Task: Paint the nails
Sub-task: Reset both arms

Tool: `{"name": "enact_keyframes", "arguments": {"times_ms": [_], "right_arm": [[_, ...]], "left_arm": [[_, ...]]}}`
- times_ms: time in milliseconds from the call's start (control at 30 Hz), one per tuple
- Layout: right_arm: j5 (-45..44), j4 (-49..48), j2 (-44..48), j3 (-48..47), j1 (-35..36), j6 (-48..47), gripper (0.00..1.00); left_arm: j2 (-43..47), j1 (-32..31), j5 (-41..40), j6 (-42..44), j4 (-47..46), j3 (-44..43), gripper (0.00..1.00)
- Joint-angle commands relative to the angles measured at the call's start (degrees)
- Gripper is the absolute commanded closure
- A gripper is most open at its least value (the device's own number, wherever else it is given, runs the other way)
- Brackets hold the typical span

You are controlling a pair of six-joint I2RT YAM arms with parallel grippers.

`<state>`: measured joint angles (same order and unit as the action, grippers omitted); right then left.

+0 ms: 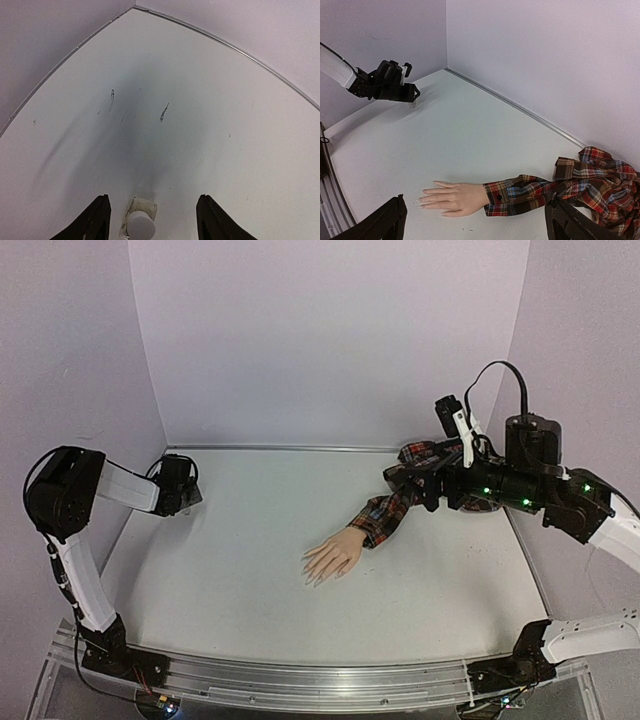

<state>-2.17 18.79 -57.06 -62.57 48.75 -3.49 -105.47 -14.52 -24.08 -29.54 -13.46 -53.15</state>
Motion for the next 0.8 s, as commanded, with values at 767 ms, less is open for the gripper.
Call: {"name": "enact_keyframes", "arguments": {"times_ms": [767], "right_arm": [[-36.33,21.08,26.45,1.04,-0.47,15.95,0.02]], "left_arm": [[60.74,-4.49,25.78,5.46,15.28,1.08,0.0]]}}
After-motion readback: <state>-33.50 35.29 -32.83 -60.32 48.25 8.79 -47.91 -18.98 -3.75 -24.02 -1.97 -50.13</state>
